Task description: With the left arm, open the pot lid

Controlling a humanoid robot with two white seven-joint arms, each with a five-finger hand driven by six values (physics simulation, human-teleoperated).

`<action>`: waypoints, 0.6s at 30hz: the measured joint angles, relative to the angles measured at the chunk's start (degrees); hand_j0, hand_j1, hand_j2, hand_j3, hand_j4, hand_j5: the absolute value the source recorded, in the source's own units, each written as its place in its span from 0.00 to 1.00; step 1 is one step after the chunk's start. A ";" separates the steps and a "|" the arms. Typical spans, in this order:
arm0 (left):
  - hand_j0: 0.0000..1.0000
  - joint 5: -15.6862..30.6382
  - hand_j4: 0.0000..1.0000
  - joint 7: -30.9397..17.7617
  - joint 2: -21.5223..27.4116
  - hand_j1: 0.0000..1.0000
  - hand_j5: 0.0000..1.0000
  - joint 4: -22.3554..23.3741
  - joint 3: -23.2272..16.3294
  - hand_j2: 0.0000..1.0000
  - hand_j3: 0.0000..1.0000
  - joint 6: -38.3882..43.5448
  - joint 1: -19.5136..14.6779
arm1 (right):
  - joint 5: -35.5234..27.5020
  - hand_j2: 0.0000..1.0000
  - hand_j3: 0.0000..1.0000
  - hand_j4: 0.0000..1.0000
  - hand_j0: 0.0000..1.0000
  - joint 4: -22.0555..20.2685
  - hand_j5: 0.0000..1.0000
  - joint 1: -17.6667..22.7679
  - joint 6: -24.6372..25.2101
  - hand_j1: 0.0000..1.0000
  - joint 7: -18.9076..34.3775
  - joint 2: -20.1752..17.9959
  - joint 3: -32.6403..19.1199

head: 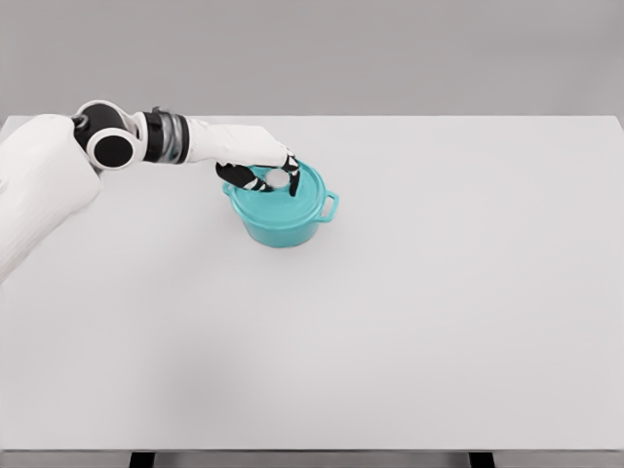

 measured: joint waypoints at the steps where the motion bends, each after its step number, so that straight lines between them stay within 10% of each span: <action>1: 0.49 0.45 0.49 -0.05 0.88 0.49 0.49 -1.02 0.10 0.49 0.49 -0.07 -0.09 | -0.01 1.00 1.00 1.00 1.00 0.00 1.00 0.00 0.00 1.00 0.00 0.00 0.00; 18: 0.50 9.36 0.50 -0.19 23.12 0.50 0.50 -10.96 0.52 0.50 0.50 -0.28 0.70 | 0.00 1.00 1.00 1.00 1.00 0.00 1.00 0.00 0.01 1.00 0.00 0.00 0.00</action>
